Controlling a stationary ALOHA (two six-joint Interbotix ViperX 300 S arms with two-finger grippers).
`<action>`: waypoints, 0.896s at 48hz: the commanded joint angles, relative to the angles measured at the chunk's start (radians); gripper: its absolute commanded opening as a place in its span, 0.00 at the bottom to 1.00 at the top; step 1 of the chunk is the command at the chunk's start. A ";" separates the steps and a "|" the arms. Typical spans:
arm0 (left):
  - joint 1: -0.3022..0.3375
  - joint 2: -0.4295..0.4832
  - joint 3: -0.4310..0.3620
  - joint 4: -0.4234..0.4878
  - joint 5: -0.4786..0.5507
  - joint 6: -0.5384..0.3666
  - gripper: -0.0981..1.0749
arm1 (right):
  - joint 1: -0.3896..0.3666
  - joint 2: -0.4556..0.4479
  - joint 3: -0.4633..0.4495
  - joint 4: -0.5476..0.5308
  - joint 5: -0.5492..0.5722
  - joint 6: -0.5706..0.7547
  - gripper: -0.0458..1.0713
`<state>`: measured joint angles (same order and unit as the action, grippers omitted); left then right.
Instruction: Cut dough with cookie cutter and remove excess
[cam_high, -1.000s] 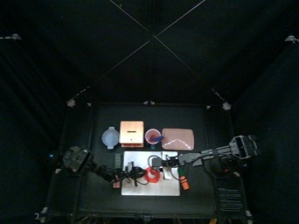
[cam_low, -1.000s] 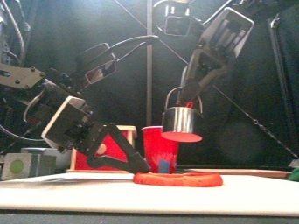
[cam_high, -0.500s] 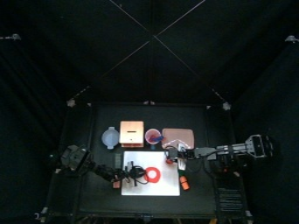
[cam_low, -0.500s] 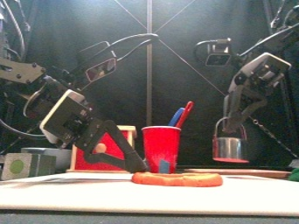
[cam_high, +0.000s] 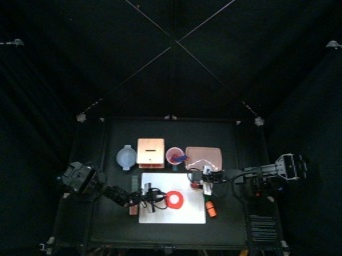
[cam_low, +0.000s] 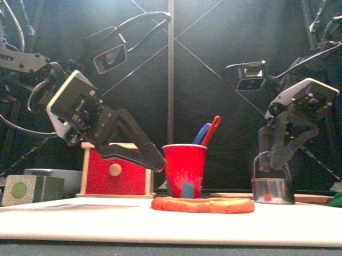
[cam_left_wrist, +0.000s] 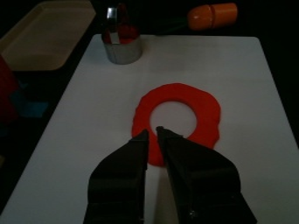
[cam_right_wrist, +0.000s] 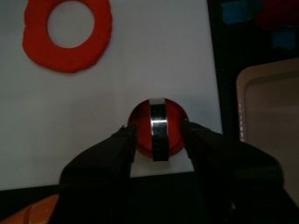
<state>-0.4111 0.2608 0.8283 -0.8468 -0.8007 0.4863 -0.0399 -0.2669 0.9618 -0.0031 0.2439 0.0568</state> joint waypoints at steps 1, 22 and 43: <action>0.002 -0.043 0.003 0.000 -0.011 0.003 0.59 | 0.002 -0.044 -0.026 0.008 -0.002 0.002 0.82; 0.002 -0.219 0.091 0.034 -0.005 0.057 0.59 | 0.040 -0.279 0.021 0.054 -0.011 0.000 0.85; -0.006 -0.400 0.156 0.043 0.121 0.077 0.58 | 0.081 -0.479 0.109 0.115 -0.186 -0.005 0.84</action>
<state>-0.4157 -0.1135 0.9910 -0.8053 -0.6888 0.5599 0.0337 -0.7317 1.0738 0.1258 0.1058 0.0537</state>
